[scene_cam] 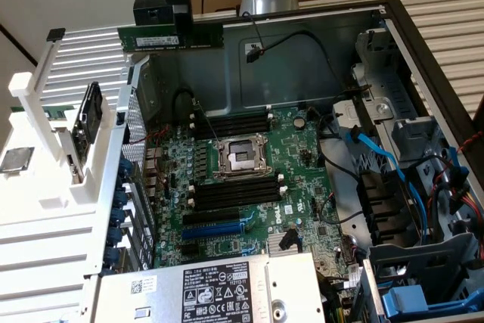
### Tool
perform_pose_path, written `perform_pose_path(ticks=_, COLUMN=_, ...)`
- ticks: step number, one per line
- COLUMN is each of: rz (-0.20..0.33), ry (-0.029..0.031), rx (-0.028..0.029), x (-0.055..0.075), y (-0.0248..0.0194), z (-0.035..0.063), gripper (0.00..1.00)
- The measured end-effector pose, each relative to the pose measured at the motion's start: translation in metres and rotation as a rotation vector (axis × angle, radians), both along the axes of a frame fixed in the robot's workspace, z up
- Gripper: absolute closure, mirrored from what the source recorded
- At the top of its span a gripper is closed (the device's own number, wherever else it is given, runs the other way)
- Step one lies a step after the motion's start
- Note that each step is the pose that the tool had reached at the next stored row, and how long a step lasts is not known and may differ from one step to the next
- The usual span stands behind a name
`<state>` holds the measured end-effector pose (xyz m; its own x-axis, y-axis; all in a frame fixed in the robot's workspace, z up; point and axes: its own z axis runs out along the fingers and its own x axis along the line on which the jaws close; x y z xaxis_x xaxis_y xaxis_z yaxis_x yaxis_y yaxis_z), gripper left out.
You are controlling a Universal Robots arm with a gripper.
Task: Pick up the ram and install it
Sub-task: 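Pick up the ram and move it above insertion slot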
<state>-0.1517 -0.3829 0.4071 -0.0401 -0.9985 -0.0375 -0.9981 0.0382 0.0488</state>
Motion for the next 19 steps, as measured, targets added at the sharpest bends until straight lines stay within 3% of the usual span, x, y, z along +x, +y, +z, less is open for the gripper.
perform_pose_path(ticks=7, rz=0.000, ry=0.0000, rx=0.0000, x=0.032, y=0.0000, z=-0.0044, gripper=0.88)
perform_pose_path(ticks=11, rz=0.000, ry=-0.0029, rx=0.0001, x=0.049, y=-0.0006, z=-0.0089, gripper=0.88)
perform_pose_path(ticks=16, rz=0.000, ry=-0.0062, rx=0.0001, x=0.056, y=-0.0070, z=-0.0175, gripper=0.88)
perform_pose_path(ticks=19, rz=0.000, ry=-0.0084, rx=0.0002, x=0.058, y=-0.0138, z=-0.0248, gripper=0.88)
